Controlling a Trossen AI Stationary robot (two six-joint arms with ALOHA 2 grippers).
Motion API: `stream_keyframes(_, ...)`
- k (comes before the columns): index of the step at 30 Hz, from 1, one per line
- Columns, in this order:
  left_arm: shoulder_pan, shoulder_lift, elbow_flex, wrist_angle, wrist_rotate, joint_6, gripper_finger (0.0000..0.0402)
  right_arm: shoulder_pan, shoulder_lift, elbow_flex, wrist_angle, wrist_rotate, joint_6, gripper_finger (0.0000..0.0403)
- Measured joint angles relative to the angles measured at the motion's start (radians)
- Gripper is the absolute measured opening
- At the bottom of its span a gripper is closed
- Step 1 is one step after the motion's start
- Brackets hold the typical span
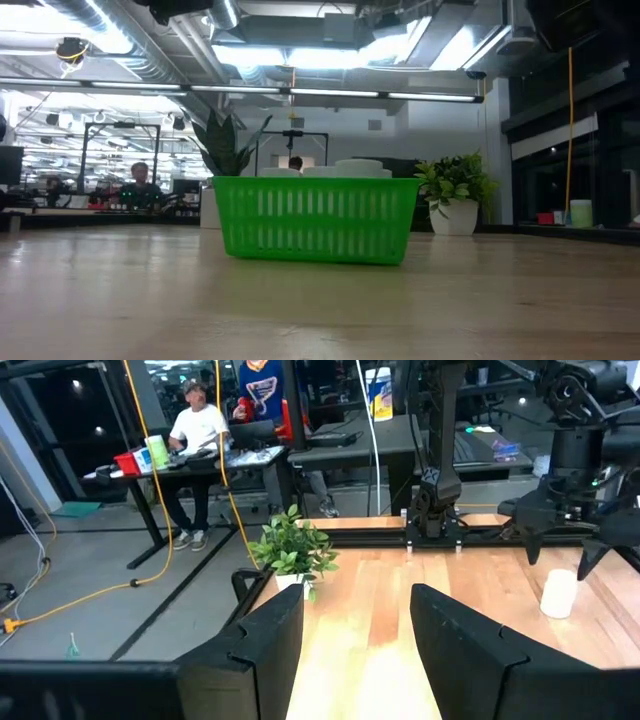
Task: Pick and place pill bottles into a basket
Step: Put the white medicine bottle into the green basket
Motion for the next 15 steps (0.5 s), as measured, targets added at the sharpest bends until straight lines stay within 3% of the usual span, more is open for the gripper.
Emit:
stream_keyframes(5, 0.0, 0.0, 0.0, 0.0, 0.0, 0.0, 0.018, -0.002, 0.01, -0.035, 0.005, -0.041, 0.066, 0.0361)
stream_keyframes(15, 0.0, -0.001, 0.0, 0.0, 0.001, 0.026, 0.018, -0.002, 0.017, -0.147, 0.242, -0.095, 0.124, 0.0363)
